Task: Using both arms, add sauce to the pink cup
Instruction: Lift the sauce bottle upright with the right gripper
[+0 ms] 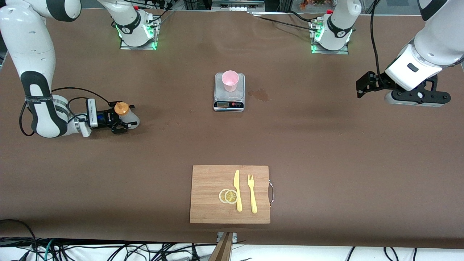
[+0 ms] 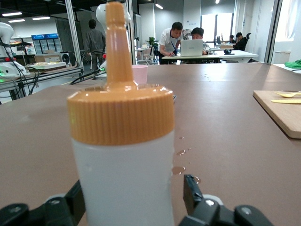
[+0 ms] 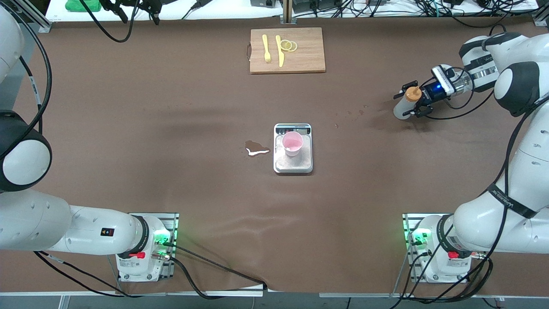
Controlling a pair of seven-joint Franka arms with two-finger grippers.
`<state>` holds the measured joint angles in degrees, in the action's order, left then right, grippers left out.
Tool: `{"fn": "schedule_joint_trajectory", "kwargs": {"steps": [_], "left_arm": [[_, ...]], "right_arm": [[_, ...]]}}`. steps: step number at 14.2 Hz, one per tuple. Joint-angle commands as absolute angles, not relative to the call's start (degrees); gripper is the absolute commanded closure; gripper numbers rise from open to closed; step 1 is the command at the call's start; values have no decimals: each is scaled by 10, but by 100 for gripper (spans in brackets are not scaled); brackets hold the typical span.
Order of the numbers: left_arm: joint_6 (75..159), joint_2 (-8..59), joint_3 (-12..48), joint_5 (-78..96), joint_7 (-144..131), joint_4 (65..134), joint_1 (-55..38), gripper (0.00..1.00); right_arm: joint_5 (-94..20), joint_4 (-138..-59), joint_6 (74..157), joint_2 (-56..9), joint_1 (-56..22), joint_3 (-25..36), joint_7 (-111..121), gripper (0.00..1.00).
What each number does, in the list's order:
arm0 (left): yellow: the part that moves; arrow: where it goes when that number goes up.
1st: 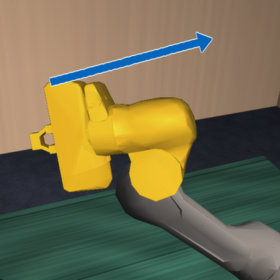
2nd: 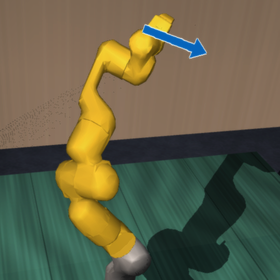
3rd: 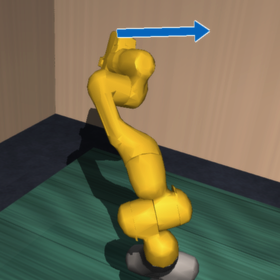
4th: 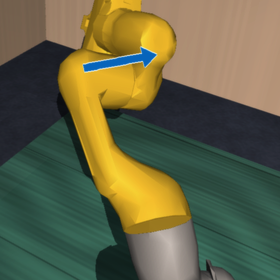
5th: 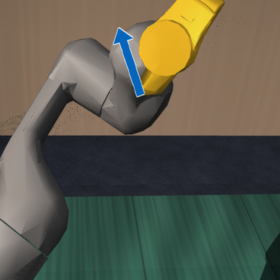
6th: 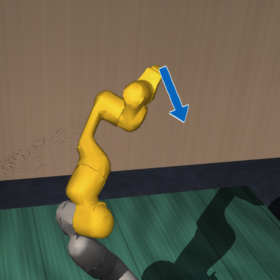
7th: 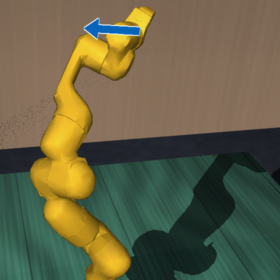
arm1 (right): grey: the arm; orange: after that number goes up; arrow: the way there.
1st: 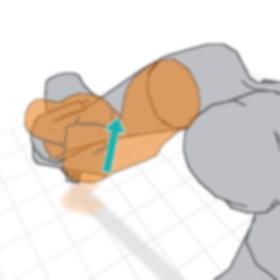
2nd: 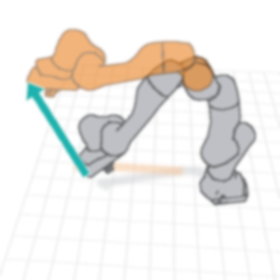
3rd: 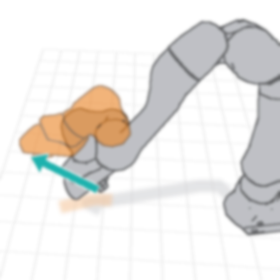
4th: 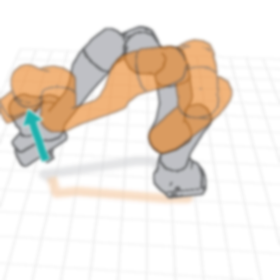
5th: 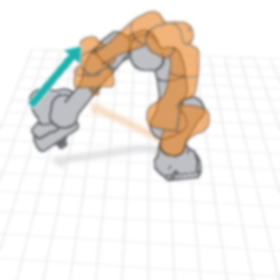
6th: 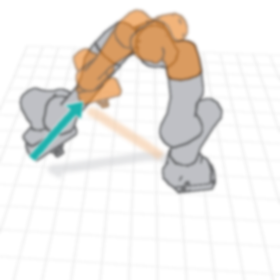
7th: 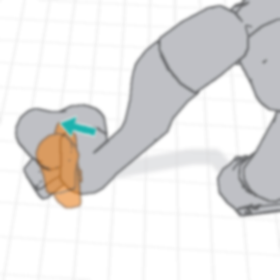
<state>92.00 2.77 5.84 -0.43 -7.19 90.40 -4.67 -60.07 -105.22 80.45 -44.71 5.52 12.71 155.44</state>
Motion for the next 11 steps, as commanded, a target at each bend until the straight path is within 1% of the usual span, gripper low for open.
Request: {"fn": "schedule_joint_trajectory", "kwargs": {"steps": [1, 2, 5, 8, 11], "left_arm": [[917, 36, 58, -1, -68, 888, -46, 0], [917, 36, 58, -1, -68, 888, -45, 0], [917, 36, 57, -1, -66, 887, -45, 0], [917, 36, 57, -1, -65, 887, -45, 0], [917, 36, 57, 0, -66, 887, -45, 0]], "right_arm": [[-612, -1041, 772, -465, 60, 127, 1582, 23], [-615, -1036, 759, -469, 61, 127, 1587, 30], [-615, -1018, 747, -482, 62, 128, 1596, 62], [-614, -1013, 747, -482, 62, 128, 1594, 88], [-614, -1002, 745, -476, 58, 128, 1569, 89]]}}
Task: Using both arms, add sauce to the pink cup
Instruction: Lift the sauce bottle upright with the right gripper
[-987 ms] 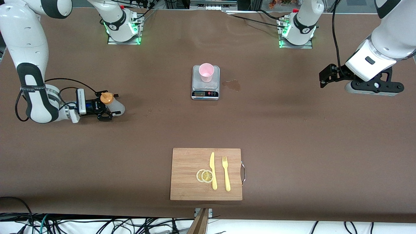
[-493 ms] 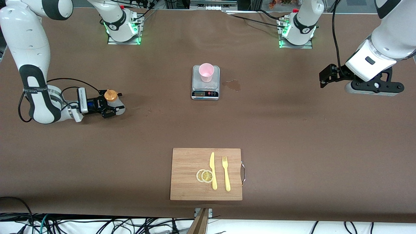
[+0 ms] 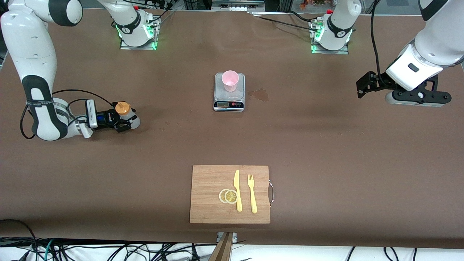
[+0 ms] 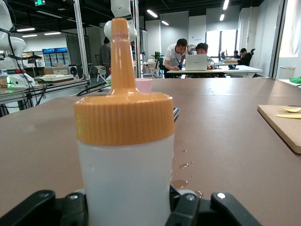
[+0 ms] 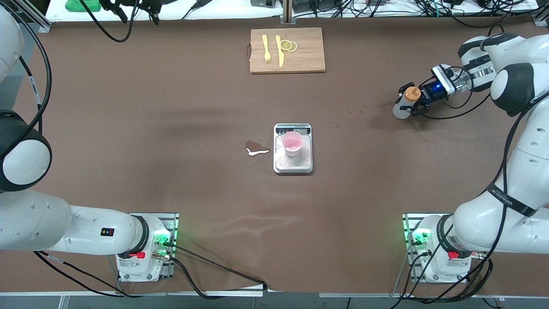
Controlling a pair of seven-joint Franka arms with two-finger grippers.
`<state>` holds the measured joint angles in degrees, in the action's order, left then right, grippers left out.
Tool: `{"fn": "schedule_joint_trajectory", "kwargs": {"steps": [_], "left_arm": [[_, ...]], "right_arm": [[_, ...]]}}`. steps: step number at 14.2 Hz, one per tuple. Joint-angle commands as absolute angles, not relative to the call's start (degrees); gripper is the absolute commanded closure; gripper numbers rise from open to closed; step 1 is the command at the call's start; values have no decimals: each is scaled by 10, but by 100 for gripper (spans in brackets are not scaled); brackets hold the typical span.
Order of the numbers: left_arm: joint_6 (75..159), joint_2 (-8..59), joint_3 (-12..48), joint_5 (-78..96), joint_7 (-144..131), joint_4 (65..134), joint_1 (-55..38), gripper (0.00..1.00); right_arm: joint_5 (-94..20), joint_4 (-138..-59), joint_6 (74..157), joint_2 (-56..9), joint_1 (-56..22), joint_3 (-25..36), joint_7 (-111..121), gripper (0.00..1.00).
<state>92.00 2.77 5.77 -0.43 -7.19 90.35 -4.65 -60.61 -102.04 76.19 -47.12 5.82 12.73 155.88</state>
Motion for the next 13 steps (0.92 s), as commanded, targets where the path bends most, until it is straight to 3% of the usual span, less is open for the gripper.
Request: {"fn": "schedule_joint_trajectory", "kwargs": {"steps": [1, 6, 13], "left_arm": [[917, 36, 57, -1, -67, 887, -45, 0], [917, 36, 57, 0, -69, 887, -45, 0], [917, 36, 57, -1, -66, 887, -45, 0]], "right_arm": [[-613, -1001, 745, -468, 55, 128, 1553, 89], [-585, -1004, 760, -385, -2, 132, 1425, 89], [-527, -1060, 919, -250, -145, 149, 1201, 88]]}}
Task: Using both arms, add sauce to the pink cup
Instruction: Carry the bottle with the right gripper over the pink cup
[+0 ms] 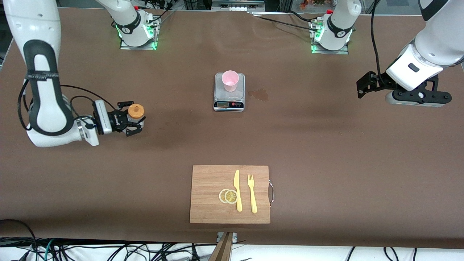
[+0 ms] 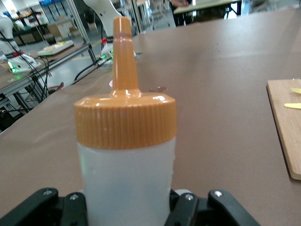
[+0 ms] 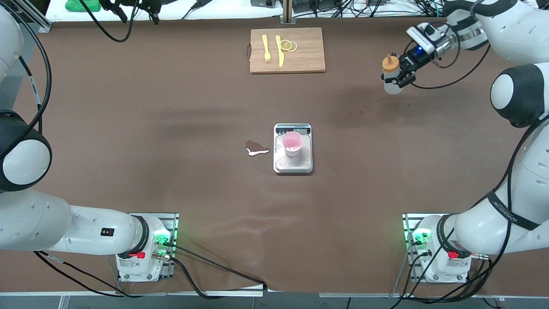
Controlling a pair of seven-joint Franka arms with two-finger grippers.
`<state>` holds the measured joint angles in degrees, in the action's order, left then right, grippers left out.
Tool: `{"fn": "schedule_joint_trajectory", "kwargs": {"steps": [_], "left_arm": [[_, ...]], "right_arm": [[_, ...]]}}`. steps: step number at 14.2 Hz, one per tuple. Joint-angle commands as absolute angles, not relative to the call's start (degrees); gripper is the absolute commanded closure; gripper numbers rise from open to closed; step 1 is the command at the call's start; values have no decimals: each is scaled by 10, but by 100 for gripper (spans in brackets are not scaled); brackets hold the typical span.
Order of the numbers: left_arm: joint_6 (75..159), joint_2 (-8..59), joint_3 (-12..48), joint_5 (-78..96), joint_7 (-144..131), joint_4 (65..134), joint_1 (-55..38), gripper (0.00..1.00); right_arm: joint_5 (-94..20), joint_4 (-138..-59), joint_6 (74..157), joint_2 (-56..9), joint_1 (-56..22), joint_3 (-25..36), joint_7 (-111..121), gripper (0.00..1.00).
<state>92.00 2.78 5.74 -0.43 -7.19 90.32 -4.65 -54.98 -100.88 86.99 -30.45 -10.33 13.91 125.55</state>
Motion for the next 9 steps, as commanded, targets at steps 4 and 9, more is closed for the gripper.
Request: {"fn": "schedule_joint_trajectory", "kwargs": {"steps": [4, 9], "left_arm": [[917, 36, 57, -1, -65, 887, -45, 0], [917, 36, 57, 0, -66, 887, -45, 0]], "right_arm": [[-489, -1063, 968, -232, -204, 149, 1106, 88], [-433, -1117, 1026, -173, -254, 149, 1038, 88]]}}
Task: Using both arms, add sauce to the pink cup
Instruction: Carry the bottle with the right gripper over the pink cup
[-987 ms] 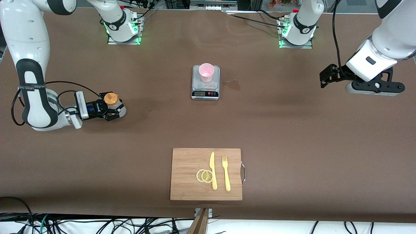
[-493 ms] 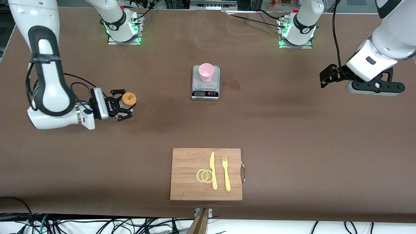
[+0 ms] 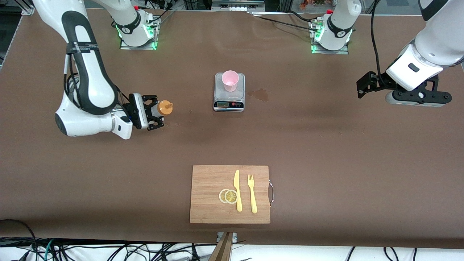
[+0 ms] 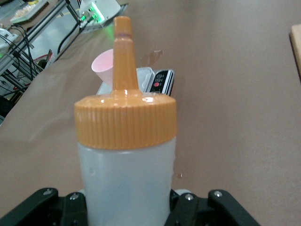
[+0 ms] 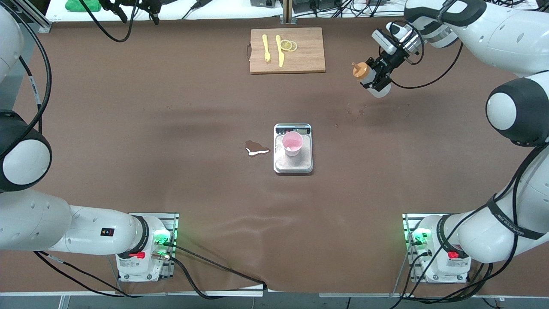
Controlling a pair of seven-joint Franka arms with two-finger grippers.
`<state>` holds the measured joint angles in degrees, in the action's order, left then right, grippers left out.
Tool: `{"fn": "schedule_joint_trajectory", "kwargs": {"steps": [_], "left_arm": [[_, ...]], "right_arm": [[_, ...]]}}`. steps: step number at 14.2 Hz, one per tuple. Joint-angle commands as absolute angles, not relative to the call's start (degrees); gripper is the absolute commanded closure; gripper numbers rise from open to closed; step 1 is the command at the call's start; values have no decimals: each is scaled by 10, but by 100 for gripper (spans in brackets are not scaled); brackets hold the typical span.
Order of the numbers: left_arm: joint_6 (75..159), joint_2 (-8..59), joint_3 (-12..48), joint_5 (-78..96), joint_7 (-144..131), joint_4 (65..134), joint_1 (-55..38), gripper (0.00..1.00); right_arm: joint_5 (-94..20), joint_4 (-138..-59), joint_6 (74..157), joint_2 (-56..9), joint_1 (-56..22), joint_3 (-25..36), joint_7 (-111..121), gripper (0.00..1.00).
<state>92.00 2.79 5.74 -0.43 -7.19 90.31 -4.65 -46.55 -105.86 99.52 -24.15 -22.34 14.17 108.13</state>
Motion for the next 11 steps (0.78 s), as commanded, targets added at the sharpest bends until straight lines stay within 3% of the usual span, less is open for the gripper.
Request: {"fn": "schedule_joint_trajectory", "kwargs": {"steps": [1, 11], "left_arm": [[917, 36, 57, 0, -66, 887, -45, 0], [917, 36, 57, 0, -65, 887, -45, 0]], "right_arm": [[-413, -1132, 1032, -157, -259, 149, 1016, 87], [-323, -1149, 1041, -135, -350, 146, 901, 87]]}}
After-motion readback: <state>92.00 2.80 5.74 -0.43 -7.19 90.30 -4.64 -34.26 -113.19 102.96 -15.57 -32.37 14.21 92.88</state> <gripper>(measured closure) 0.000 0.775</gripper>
